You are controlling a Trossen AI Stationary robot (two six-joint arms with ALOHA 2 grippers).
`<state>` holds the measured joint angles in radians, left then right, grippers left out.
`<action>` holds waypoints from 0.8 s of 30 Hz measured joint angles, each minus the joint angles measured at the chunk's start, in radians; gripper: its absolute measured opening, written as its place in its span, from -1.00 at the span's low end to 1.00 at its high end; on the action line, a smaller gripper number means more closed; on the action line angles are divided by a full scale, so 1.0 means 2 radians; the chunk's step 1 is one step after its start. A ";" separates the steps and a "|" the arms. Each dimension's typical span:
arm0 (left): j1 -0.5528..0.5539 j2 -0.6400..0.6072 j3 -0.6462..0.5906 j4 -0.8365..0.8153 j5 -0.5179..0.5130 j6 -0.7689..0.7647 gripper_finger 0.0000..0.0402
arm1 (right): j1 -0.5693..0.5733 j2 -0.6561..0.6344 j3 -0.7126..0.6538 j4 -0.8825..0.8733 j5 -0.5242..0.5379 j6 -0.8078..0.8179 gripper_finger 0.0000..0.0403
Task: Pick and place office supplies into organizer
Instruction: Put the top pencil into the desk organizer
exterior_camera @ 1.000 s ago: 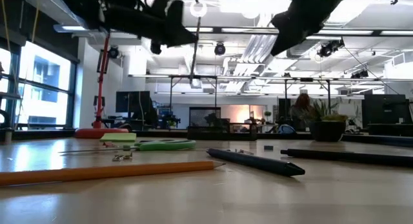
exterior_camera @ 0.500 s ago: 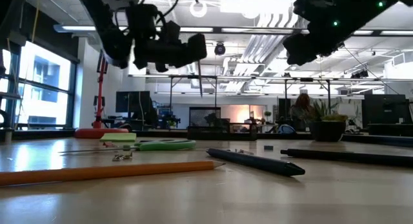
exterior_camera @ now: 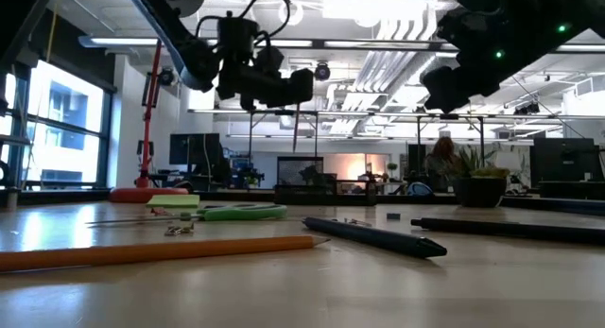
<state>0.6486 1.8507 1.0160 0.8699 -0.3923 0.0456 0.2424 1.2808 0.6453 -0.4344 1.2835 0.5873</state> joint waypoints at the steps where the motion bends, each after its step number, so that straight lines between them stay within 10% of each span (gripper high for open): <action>1: 0.003 0.002 0.001 0.002 0.000 -0.001 -1.00 | 0.000 0.000 0.000 0.001 0.003 -0.009 -0.34; 16: 0.016 0.034 0.000 -0.031 0.019 -0.039 -0.99 | 0.000 0.000 0.000 0.007 0.006 -0.030 -0.34; 24: 0.016 0.034 0.000 -0.074 0.044 -0.044 -0.68 | 0.000 0.000 0.000 0.007 -0.024 -0.023 -0.34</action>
<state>0.6807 1.9182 1.0164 0.7209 -0.3048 -0.0425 0.2422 1.2808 0.6453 -0.4202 1.2346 0.5415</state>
